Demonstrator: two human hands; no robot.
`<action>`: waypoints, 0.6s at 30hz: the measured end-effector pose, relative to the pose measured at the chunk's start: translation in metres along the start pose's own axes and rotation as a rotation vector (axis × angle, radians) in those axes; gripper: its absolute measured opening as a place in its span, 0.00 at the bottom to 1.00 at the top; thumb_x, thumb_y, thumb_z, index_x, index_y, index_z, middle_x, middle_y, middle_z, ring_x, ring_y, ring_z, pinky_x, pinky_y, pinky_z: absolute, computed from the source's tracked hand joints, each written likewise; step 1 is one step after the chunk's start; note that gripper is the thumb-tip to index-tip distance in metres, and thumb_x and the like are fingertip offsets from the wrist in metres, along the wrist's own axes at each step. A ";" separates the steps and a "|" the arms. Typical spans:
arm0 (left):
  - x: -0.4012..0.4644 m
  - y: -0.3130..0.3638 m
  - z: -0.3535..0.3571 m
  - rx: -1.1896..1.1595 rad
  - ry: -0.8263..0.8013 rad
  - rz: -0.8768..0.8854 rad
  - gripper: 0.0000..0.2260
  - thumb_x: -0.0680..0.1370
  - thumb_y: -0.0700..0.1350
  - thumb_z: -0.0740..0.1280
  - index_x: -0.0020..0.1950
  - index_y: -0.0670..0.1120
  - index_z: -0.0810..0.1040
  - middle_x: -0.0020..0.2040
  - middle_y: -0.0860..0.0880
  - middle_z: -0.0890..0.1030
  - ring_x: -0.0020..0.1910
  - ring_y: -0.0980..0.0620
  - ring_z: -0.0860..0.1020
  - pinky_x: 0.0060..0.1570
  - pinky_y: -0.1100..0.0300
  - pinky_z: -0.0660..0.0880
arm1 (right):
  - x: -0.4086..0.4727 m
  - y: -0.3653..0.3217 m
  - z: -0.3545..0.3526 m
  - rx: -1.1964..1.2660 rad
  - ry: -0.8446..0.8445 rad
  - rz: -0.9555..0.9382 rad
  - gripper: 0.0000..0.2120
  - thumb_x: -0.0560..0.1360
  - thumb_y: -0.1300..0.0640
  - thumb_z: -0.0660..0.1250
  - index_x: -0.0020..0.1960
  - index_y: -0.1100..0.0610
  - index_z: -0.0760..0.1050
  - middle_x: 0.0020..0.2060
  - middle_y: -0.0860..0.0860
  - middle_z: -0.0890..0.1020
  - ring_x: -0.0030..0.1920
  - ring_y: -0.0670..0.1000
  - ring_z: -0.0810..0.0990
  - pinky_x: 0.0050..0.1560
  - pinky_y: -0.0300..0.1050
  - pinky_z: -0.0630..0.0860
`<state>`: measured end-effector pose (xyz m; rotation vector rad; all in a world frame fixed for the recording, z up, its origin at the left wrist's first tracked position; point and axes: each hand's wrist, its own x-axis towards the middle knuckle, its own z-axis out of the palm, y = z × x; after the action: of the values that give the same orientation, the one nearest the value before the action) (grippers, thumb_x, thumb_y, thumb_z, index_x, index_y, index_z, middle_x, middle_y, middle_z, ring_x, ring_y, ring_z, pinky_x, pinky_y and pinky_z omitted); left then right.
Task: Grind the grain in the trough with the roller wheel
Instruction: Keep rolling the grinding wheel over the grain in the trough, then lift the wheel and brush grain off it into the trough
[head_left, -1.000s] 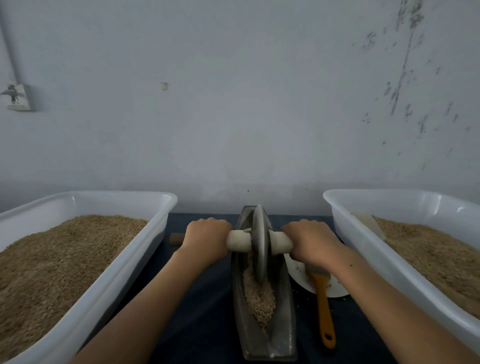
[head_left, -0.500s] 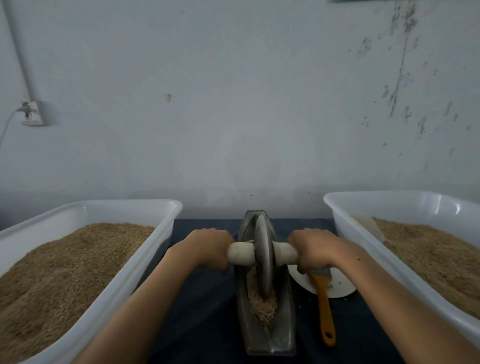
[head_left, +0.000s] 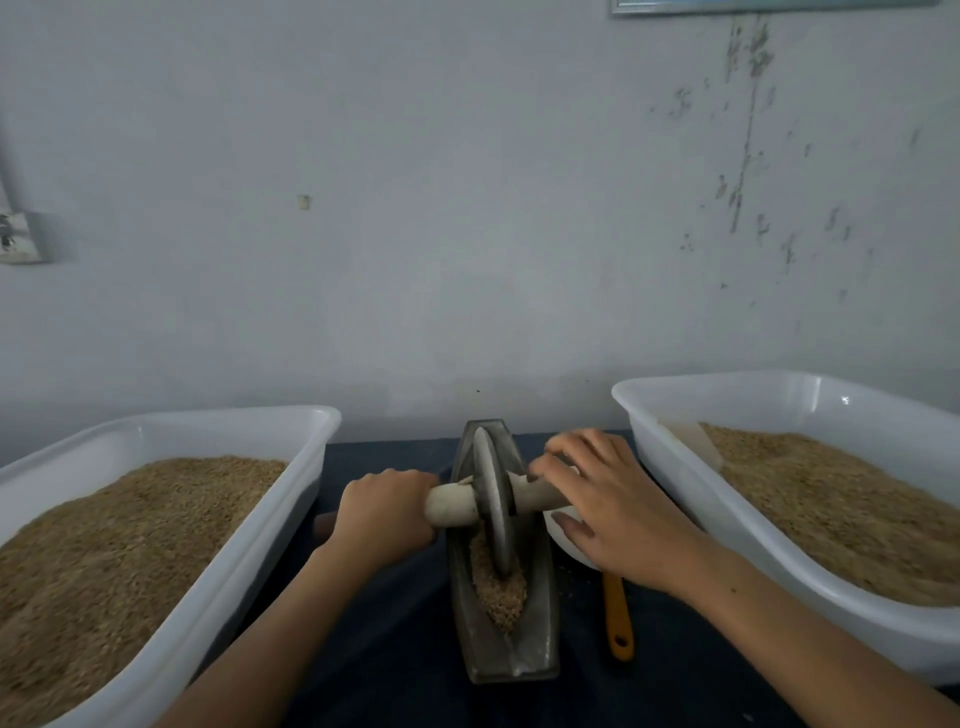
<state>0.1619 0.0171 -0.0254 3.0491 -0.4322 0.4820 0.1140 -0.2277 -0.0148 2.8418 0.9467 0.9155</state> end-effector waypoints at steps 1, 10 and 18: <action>-0.001 0.000 0.001 -0.005 0.021 -0.006 0.06 0.72 0.52 0.66 0.48 0.57 0.74 0.39 0.57 0.75 0.38 0.56 0.72 0.38 0.61 0.66 | -0.006 -0.004 -0.003 -0.052 0.031 -0.003 0.14 0.69 0.58 0.72 0.54 0.52 0.75 0.53 0.48 0.75 0.54 0.51 0.72 0.54 0.45 0.71; -0.005 -0.001 0.006 -0.126 0.066 -0.054 0.06 0.70 0.53 0.68 0.46 0.58 0.76 0.36 0.58 0.76 0.36 0.60 0.73 0.35 0.63 0.66 | -0.050 0.015 0.021 -0.141 -0.353 0.012 0.25 0.75 0.65 0.63 0.68 0.49 0.63 0.71 0.50 0.62 0.66 0.54 0.64 0.58 0.48 0.66; -0.014 -0.003 0.019 -0.528 -0.038 -0.265 0.10 0.66 0.49 0.73 0.40 0.61 0.74 0.34 0.59 0.78 0.37 0.62 0.76 0.34 0.63 0.70 | -0.057 0.026 0.029 -0.163 -0.163 -0.159 0.25 0.55 0.55 0.82 0.49 0.47 0.80 0.49 0.49 0.83 0.44 0.48 0.82 0.35 0.40 0.78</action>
<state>0.1560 0.0228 -0.0471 2.5517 -0.1213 0.2462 0.1073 -0.2751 -0.0640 2.6143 1.0111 0.6988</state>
